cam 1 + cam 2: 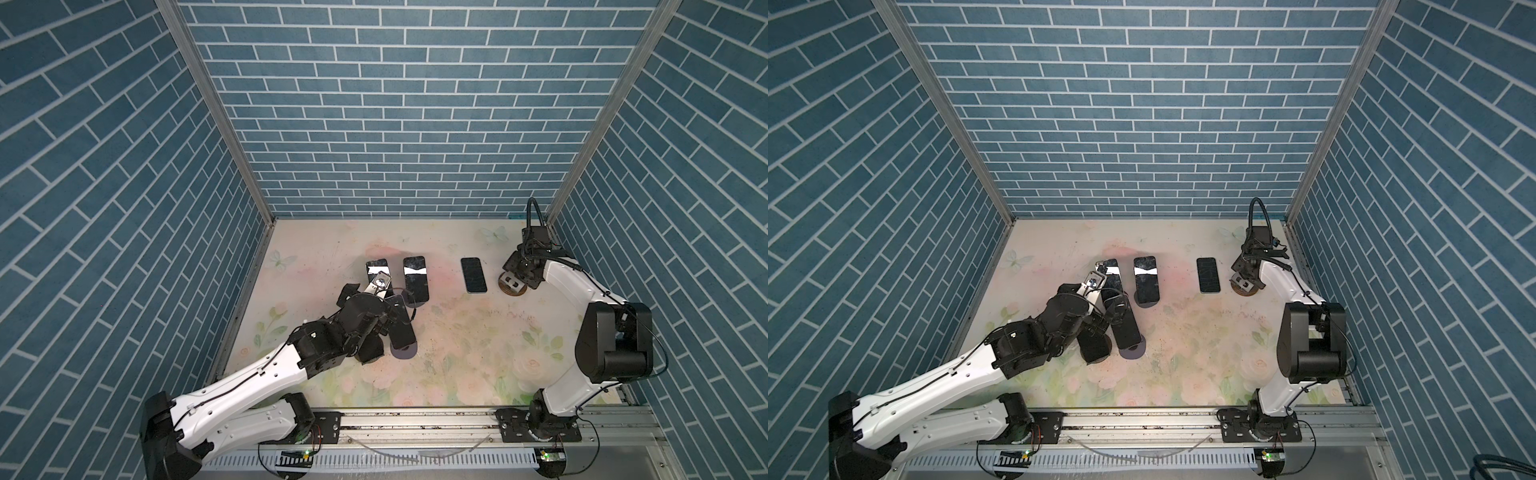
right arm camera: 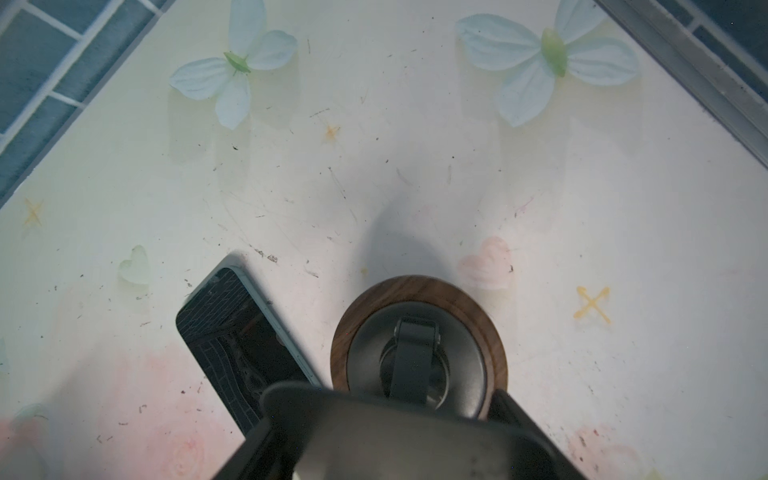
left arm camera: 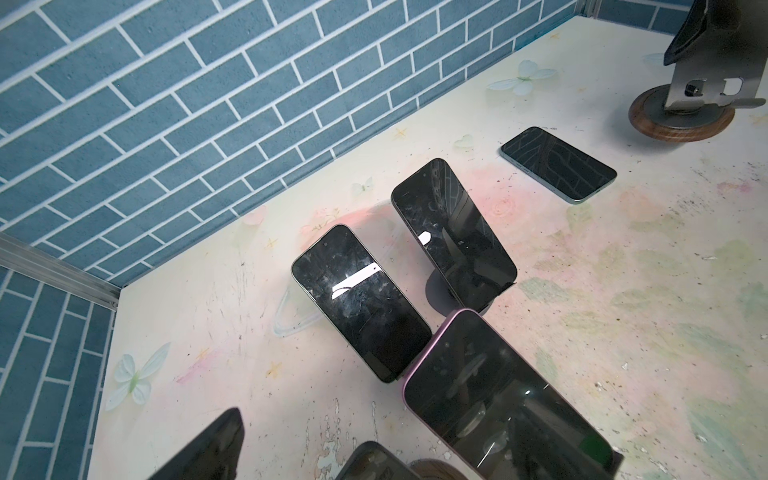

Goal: Remove the phone from the phone stand

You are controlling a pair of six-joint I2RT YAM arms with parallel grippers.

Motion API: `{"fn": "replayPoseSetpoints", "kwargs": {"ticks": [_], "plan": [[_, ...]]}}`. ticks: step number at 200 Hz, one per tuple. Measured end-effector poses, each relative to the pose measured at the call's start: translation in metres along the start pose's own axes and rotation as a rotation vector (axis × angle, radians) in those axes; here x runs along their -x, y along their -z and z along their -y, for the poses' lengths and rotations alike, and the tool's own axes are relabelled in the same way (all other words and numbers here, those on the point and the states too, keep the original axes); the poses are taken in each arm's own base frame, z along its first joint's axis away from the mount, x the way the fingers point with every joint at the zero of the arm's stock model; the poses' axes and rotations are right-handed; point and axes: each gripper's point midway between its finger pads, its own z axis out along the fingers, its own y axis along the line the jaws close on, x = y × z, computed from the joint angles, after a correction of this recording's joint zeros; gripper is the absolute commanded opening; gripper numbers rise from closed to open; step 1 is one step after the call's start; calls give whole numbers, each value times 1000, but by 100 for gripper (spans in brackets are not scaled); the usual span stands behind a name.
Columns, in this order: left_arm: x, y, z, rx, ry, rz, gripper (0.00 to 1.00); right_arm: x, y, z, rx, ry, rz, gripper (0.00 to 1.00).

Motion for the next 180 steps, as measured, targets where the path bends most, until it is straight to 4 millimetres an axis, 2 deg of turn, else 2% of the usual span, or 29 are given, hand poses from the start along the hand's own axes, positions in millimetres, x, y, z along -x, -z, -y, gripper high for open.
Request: {"fn": "replayPoseSetpoints", "kwargs": {"ticks": [116, 180], "plan": [[0, 0, 0, 0, 7, -1, 100, -21, -27, 12, -46, 7, -69, 67], [-2, 0, 0, 0, 8, -6, 100, -24, -30, 13, -45, 6, -75, 72]]}}
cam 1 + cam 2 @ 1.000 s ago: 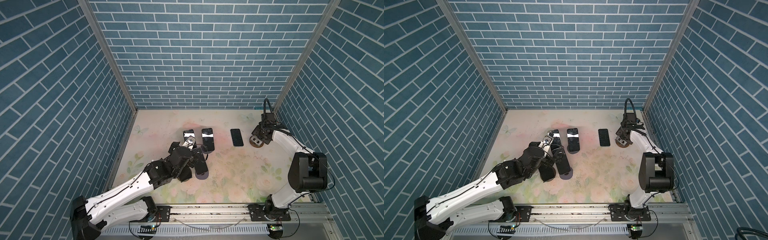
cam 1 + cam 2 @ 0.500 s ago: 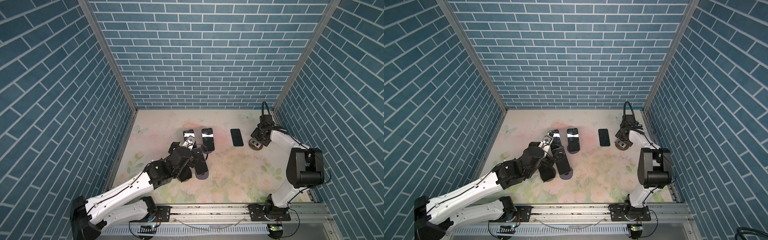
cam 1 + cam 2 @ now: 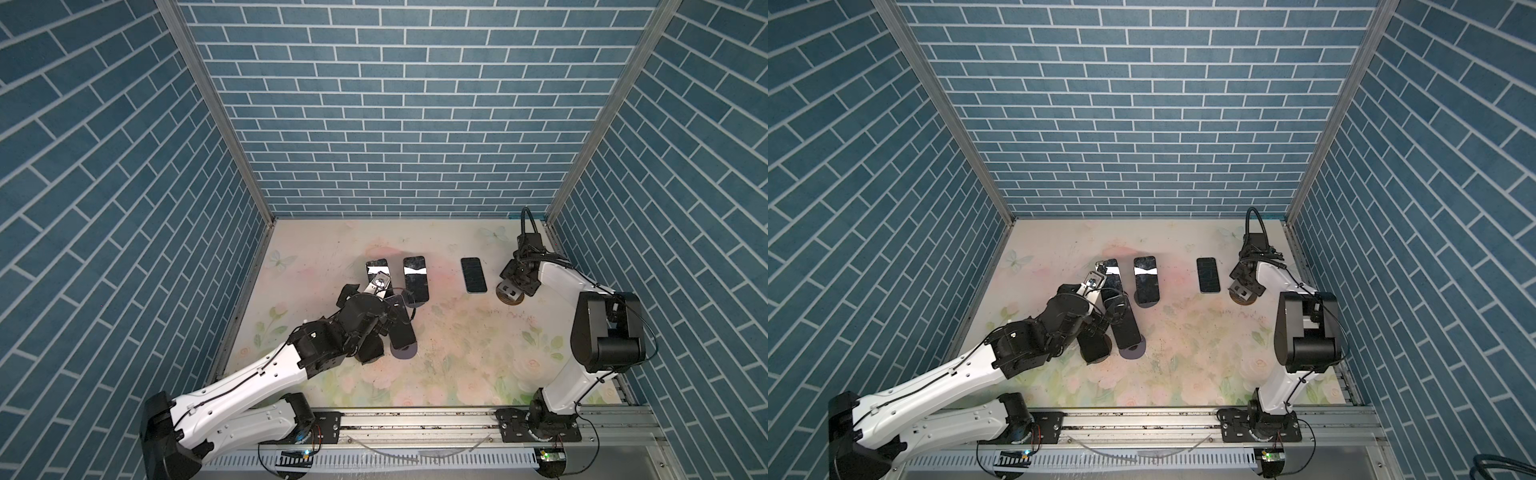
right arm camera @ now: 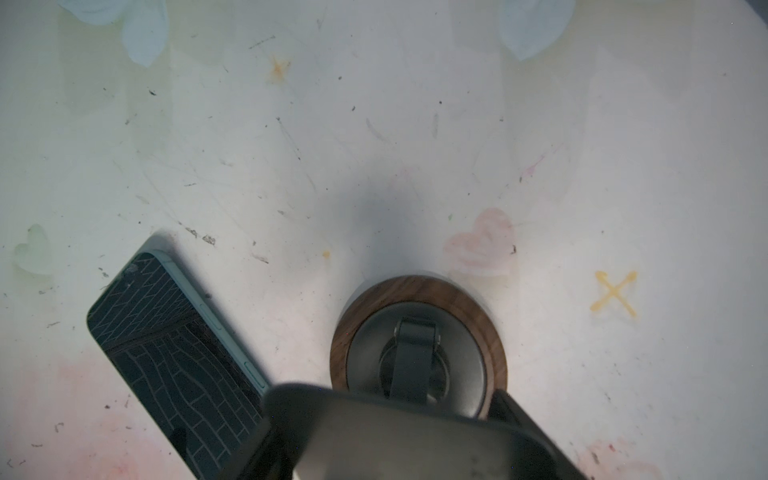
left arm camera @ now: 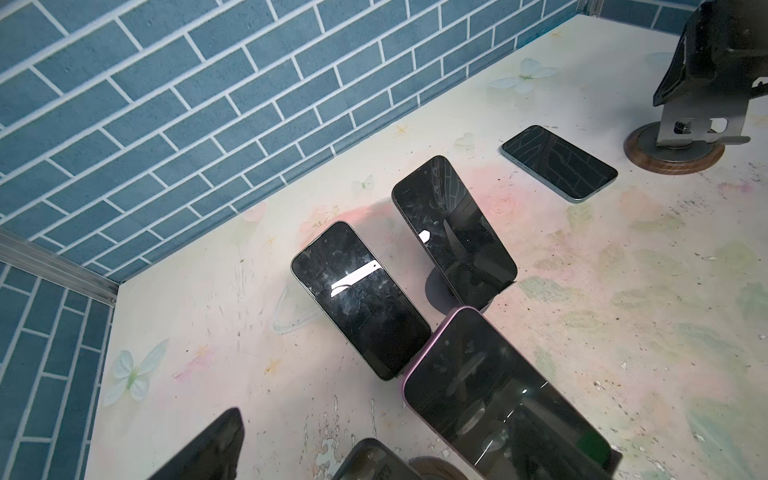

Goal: Remove the phone from the phone stand

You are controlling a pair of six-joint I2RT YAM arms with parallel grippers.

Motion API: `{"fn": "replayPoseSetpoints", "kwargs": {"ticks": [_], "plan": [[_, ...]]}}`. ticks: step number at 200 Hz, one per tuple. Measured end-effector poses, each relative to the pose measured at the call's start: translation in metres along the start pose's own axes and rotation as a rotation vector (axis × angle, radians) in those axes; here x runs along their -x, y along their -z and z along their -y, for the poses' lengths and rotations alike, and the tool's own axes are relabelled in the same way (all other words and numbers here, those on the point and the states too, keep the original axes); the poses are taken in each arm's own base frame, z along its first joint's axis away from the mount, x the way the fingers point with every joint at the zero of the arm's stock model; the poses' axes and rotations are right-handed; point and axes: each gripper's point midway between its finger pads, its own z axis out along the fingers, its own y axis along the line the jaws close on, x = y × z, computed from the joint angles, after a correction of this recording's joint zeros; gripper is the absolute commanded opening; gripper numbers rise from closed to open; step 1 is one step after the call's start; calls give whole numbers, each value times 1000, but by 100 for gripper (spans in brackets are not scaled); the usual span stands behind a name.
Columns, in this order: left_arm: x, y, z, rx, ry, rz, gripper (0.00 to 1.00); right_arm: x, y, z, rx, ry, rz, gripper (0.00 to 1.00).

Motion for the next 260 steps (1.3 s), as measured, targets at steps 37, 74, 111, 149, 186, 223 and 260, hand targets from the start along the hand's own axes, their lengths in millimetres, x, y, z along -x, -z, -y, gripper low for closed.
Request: {"fn": "replayPoseSetpoints", "kwargs": {"ticks": [37, 74, 111, 149, 186, 223, 260], "plan": [[0, 0, 0, 0, 0, 0, 100, 0, 0, -1, 8, -3, 2, 84], [0, 0, 0, 2, 0, 0, 100, 0, 0, -2, 13, -3, 3, 93], [0, 0, -1, 5, -1, 0, 100, 2, 11, -1, 19, -5, 19, 96], [0, 0, -3, 21, -1, 2, 100, 9, 33, 1, 28, -10, 60, 97], [-1, -2, -7, 49, -5, -4, 100, 13, 60, 7, 39, -17, 109, 96], [-2, -3, -10, 69, 6, -9, 100, 23, 95, 9, 71, -1, 187, 99], [-8, -3, -20, 135, 42, -47, 100, 24, 116, 6, 107, 39, 217, 99]]}}
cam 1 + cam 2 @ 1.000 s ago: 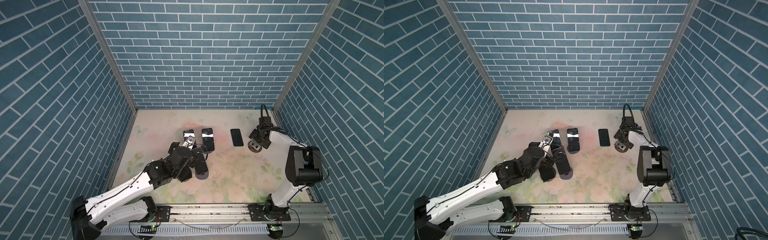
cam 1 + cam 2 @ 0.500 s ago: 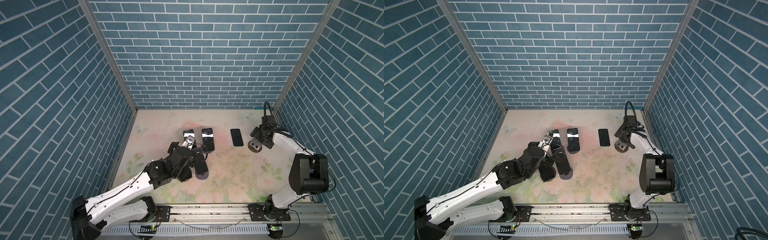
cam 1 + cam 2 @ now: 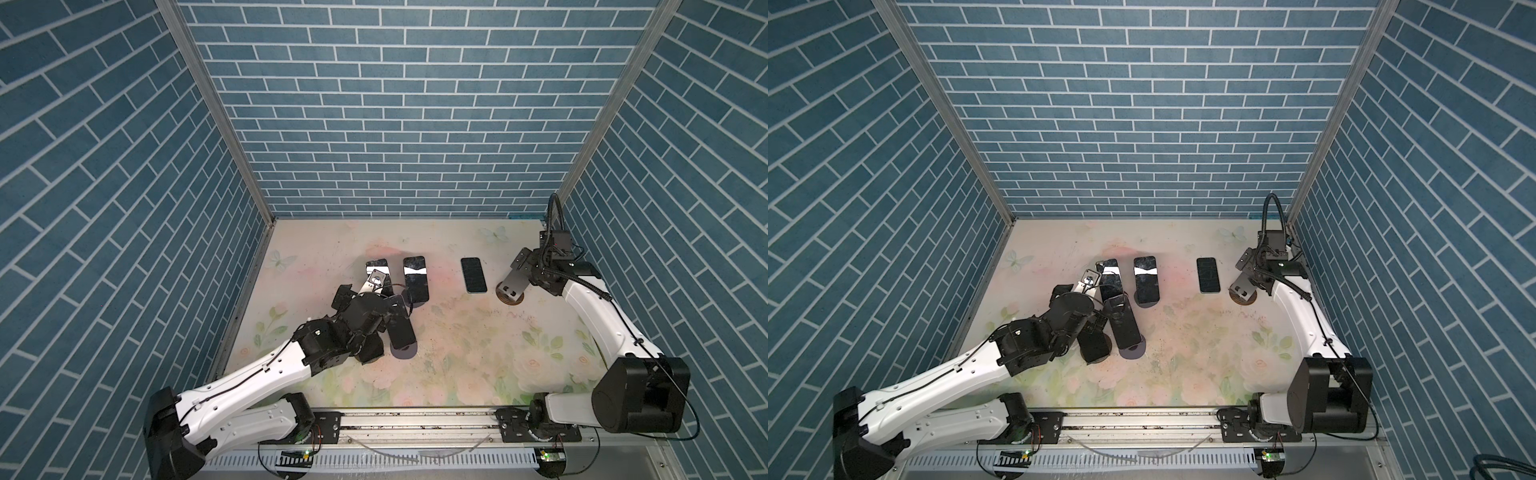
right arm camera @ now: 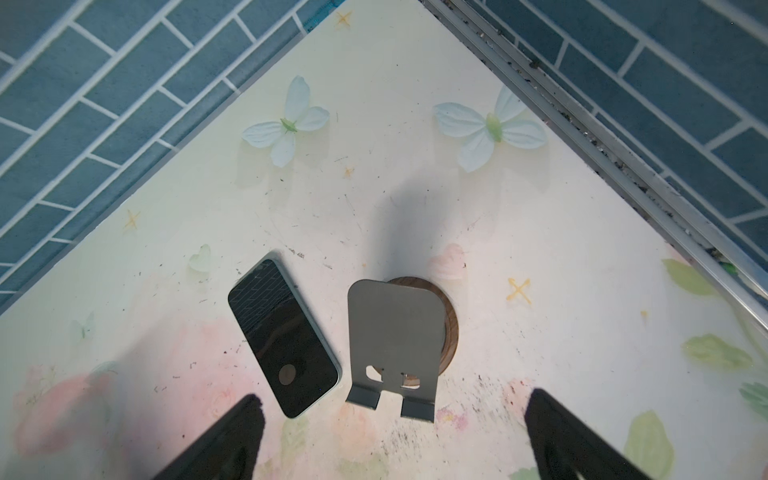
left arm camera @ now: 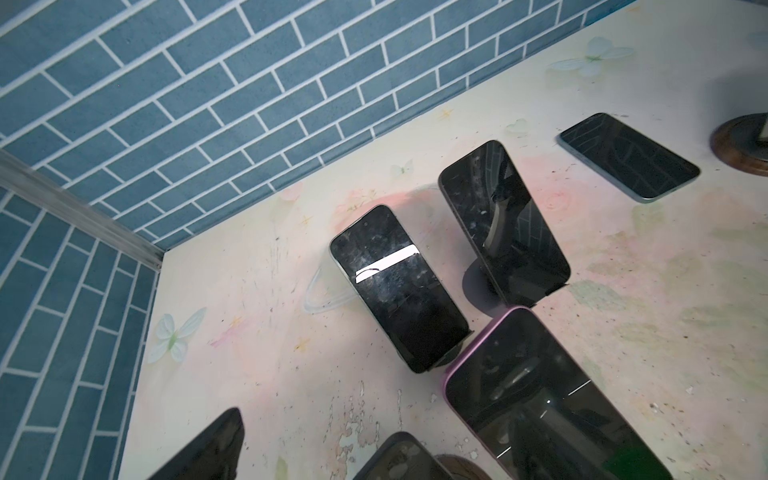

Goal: Remove the phone from the phone stand
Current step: 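Move the right gripper across to the black phone on a grey stand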

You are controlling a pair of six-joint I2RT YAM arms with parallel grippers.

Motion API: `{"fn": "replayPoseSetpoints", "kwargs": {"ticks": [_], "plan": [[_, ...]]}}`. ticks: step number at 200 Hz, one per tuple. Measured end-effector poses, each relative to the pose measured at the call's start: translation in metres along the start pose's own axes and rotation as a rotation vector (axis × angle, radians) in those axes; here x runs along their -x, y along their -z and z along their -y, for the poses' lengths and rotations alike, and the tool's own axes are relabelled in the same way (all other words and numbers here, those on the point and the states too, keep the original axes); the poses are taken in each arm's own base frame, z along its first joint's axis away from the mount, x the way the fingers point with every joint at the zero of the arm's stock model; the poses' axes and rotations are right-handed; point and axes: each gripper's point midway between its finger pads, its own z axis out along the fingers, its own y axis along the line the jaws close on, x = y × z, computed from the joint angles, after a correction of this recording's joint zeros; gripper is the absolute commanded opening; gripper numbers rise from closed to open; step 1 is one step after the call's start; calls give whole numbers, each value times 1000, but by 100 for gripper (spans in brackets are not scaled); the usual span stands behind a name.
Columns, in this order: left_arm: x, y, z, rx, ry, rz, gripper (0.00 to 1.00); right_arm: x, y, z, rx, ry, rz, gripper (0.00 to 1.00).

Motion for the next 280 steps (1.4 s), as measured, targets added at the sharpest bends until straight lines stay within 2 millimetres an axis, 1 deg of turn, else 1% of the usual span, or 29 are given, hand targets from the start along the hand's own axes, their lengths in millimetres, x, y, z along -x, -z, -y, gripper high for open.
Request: {"fn": "replayPoseSetpoints", "kwargs": {"ticks": [25, 49, 66, 90, 130, 154, 184, 199, 221, 243, 280], "plan": [[5, 4, -9, 42, 68, -9, 100, -7, 3, -7, 28, 34, -15, 99], [11, 10, -18, 74, 151, -7, 100, -17, 5, -19, 66, 83, -37, 99], [11, 12, -22, 92, 193, -11, 100, -24, 7, -29, 96, 117, -49, 99], [6, 13, -28, 123, 221, -28, 100, -37, 12, -50, 154, 186, -71, 99], [0, 13, -33, 155, 234, -45, 100, -70, 26, -90, 270, 330, -112, 98], [1, 16, -35, 157, 251, -37, 100, -87, 35, -109, 330, 392, -127, 98], [3, 23, -42, 152, 301, -1, 100, -105, 44, -129, 390, 444, -146, 98], [2, 26, -45, 150, 320, 12, 100, -115, 43, -138, 407, 468, -166, 99], [-1, 28, -47, 148, 331, 21, 100, -128, 37, -154, 417, 505, -199, 99], [-3, 28, -47, 137, 335, 25, 100, -142, 32, -175, 437, 557, -224, 99], [-6, 31, -44, 97, 342, 43, 100, -159, 27, -213, 474, 623, -239, 99]]}}
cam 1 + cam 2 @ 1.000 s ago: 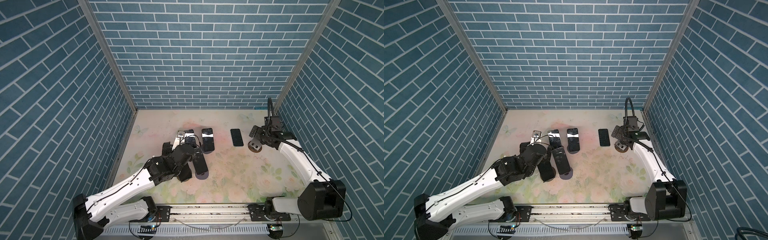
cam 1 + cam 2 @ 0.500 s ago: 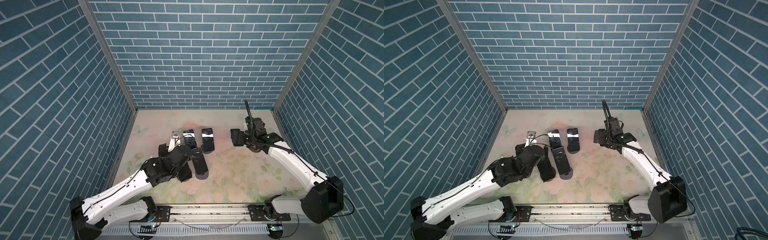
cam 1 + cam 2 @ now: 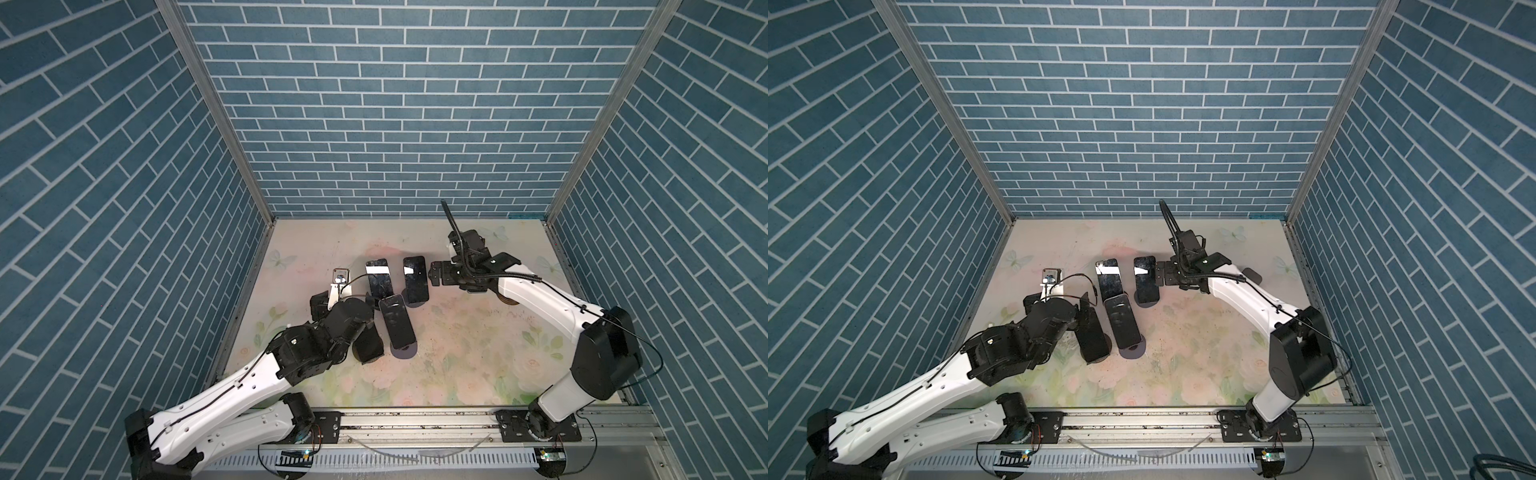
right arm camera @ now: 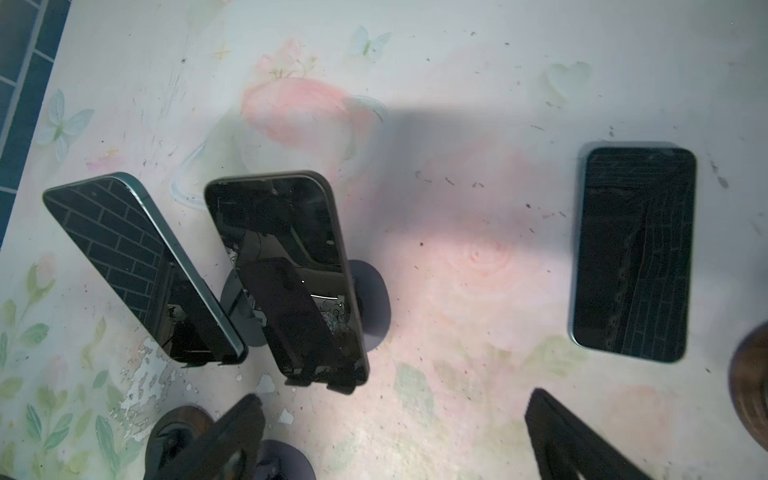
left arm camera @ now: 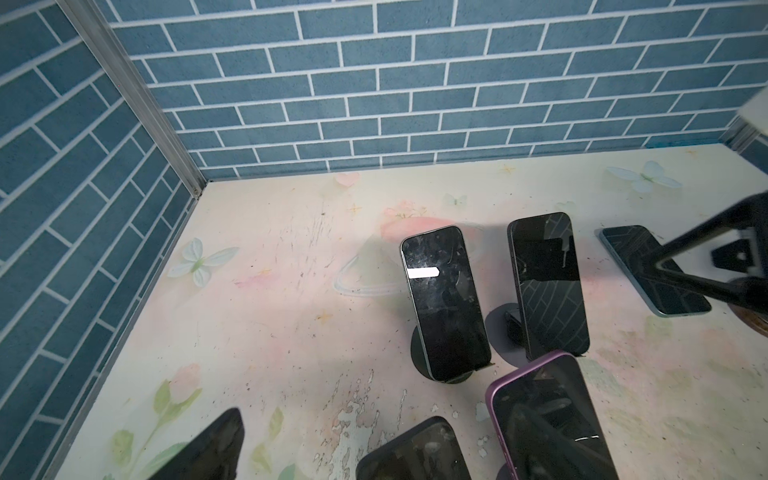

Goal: Remove the phone from the phone stand
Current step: 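Move the right gripper across to the black phone on a grey stand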

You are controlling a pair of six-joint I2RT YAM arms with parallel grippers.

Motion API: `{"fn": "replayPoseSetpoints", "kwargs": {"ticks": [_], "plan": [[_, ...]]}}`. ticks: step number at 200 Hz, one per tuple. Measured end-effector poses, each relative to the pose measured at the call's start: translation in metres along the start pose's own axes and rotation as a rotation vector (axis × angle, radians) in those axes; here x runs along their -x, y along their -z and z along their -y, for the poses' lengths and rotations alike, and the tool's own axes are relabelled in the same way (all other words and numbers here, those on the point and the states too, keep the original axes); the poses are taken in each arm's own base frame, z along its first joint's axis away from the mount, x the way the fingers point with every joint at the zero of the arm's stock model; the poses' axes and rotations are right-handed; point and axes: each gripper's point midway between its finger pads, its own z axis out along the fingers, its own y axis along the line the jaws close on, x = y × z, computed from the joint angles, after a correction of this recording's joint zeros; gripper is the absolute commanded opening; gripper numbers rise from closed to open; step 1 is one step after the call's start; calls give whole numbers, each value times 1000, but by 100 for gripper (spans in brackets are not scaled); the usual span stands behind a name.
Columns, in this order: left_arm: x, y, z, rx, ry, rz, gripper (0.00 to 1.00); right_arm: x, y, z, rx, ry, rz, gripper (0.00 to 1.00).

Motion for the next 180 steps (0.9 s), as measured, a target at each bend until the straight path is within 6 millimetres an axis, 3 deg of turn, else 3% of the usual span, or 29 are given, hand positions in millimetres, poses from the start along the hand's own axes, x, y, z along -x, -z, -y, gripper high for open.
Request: {"fn": "replayPoseSetpoints", "kwargs": {"ticks": [56, 99, 180], "plan": [[-2, 5, -1, -53, 10, 39, 100, 1, -34, -41, 28, 89, -22, 99], [4, 9, -2, -67, 13, 66, 100, -7, -53, -44, 9, 105, -46, 99], [0, 9, -8, -53, -6, 75, 100, 10, -71, -49, -32, 112, -14, 99]]}}
